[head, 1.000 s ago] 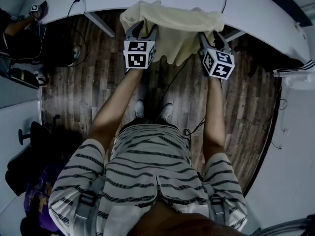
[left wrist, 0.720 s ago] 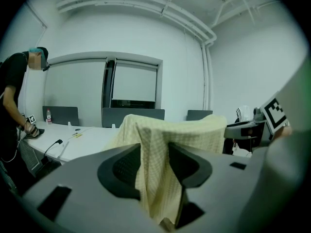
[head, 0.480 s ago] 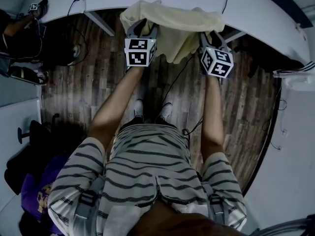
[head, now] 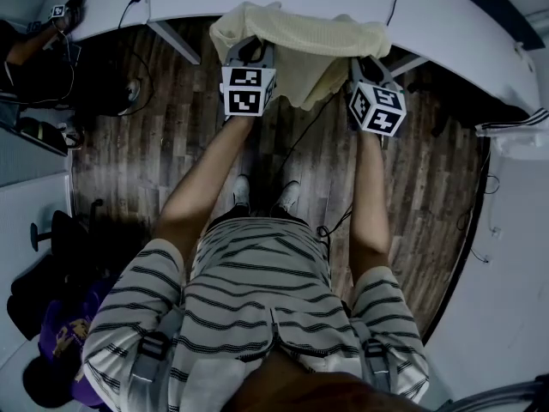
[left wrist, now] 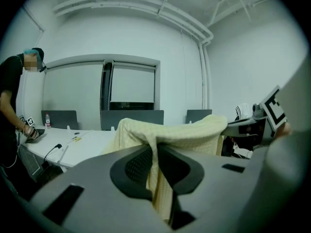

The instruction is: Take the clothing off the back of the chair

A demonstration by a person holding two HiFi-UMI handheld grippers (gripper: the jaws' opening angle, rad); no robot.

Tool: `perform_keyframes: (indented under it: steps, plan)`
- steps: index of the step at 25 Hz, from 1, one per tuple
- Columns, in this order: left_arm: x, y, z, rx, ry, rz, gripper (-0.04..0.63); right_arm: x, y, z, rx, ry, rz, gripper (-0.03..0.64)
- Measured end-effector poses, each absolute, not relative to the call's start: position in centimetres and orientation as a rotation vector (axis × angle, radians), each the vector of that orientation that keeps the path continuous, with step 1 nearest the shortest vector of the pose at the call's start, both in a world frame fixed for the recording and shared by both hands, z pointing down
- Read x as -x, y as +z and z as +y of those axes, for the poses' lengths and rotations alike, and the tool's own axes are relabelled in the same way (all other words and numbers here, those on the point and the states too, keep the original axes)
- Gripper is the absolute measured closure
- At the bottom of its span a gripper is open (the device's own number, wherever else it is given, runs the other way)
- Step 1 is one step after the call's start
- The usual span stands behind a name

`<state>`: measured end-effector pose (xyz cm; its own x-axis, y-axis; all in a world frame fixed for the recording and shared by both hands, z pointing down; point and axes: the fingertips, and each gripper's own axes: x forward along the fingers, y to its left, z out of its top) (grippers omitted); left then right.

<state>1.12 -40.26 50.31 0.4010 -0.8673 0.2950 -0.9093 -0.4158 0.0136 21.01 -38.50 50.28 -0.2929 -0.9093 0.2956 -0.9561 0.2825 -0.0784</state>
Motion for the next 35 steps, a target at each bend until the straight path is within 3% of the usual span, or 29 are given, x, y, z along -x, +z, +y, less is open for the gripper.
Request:
perform_keyframes:
  steps: [6,35]
  plan:
    - [-1.0,50.2,-40.0,-2.482,0.367,-1.583,0.569,-20.9,50.3,-38.1,-1.756,0.382,-2.358,0.586]
    - [-0.2,48.5,-38.1,-2.48,0.32,-1.604,0.571,-21.1,48.3,-35.8,-1.859,0.345,-2.314,0.592]
